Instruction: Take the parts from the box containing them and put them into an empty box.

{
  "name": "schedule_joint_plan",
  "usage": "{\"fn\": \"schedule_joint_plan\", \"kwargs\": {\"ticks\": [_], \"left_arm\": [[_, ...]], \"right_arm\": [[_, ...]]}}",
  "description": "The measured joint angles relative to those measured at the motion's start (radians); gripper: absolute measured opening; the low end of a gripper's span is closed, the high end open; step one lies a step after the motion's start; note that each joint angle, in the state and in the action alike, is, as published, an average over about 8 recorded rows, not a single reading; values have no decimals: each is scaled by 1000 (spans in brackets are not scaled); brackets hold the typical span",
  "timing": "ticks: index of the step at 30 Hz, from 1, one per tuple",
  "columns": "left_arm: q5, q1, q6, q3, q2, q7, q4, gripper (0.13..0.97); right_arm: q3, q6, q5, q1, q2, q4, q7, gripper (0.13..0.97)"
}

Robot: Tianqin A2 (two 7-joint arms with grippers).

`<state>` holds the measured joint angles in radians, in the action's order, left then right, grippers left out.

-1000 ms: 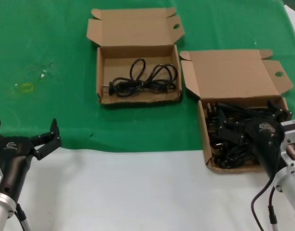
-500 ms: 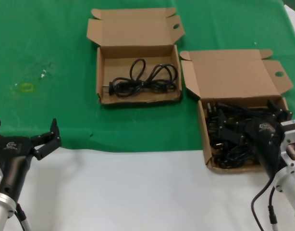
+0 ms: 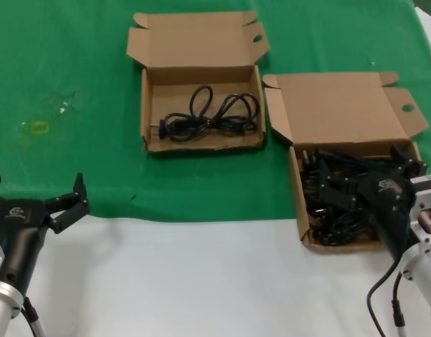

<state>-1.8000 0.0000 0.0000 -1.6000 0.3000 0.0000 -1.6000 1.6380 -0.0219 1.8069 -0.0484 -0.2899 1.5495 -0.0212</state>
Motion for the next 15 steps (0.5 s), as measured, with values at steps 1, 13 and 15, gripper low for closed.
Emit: {"fn": "schedule_joint_plan", "kwargs": {"ticks": [1, 13, 15], "left_arm": [[0, 0, 0, 0, 0, 0, 0, 966], [0, 0, 0, 0, 0, 0, 0, 966], [0, 0, 0, 0, 0, 0, 0, 966]], "right_arm": [[0, 0, 0, 0, 0, 0, 0, 966], [0, 0, 0, 0, 0, 0, 0, 966], [0, 0, 0, 0, 0, 0, 0, 966]]}}
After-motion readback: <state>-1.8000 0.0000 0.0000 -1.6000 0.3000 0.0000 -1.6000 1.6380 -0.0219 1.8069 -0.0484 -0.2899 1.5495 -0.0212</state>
